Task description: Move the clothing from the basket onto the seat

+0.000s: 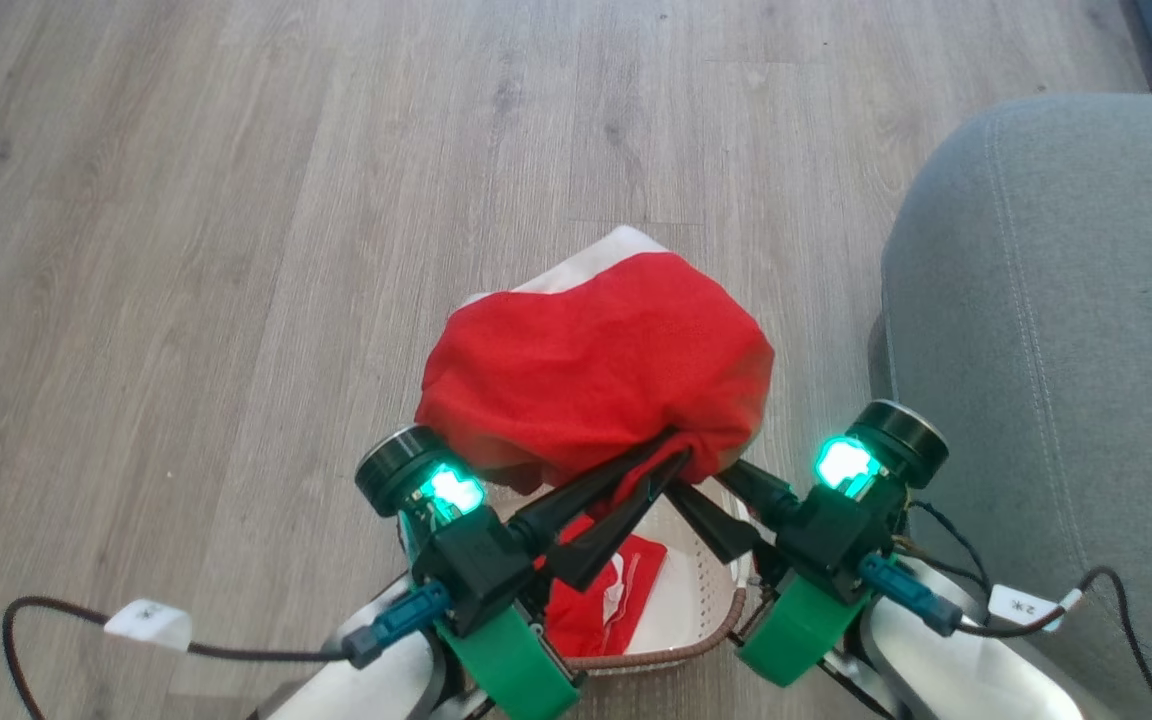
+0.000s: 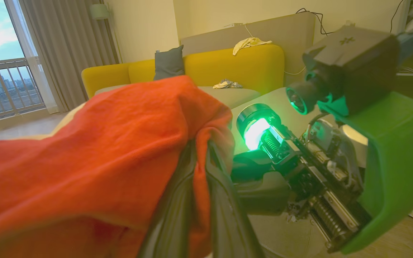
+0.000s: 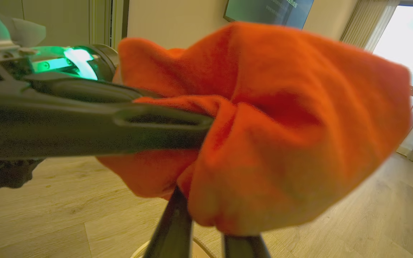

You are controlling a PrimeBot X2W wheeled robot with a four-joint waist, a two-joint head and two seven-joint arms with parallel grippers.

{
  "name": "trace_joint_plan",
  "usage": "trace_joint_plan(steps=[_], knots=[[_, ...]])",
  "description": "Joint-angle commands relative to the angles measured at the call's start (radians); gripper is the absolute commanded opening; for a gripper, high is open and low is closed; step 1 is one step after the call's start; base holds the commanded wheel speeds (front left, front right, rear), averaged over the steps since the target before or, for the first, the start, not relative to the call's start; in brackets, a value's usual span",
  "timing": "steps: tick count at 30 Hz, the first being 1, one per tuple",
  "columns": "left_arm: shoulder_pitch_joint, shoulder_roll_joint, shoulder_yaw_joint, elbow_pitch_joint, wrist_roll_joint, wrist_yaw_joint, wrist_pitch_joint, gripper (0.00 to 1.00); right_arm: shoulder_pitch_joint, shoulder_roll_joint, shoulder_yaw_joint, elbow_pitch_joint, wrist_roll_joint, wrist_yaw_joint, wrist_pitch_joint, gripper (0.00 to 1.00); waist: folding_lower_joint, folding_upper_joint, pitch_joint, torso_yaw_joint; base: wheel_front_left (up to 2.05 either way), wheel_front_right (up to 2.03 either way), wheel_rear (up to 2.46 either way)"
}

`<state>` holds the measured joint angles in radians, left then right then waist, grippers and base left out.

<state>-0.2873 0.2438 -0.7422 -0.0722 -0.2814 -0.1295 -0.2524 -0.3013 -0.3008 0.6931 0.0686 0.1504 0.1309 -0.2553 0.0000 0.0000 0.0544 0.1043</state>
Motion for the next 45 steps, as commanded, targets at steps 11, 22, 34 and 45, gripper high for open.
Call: trace_joint_plan(steps=[11, 22, 34, 45], knots=[[-0.034, -0.013, 0.056, -0.044, -0.013, -0.001, -0.009, 1.00, 0.013, 0.074, -0.078, -0.088, -0.017, 0.000, -0.006, 0.00, 0.0000, 0.0000, 0.006, 0.001, 0.00, 0.00, 0.00], [-0.010, -0.036, 0.104, -0.051, 0.006, -0.001, -0.009, 1.00, 0.063, 0.127, -0.226, -0.129, -0.045, 0.000, -0.006, 0.00, 0.0000, 0.0000, 0.001, 0.007, 0.00, 0.00, 0.00], [0.031, -0.046, 0.162, -0.034, 0.028, -0.001, -0.009, 1.00, 0.113, 0.168, -0.403, -0.198, -0.062, 0.000, -0.006, 0.00, 0.0000, 0.0000, 0.006, 0.005, 0.00, 0.00, 0.00], [0.081, -0.040, 0.137, 0.043, 0.043, -0.001, -0.009, 1.00, 0.183, 0.210, -0.606, -0.179, -0.093, 0.000, -0.006, 0.00, 0.0000, 0.0000, 0.014, -0.013, 0.00, 0.00, 0.00]])
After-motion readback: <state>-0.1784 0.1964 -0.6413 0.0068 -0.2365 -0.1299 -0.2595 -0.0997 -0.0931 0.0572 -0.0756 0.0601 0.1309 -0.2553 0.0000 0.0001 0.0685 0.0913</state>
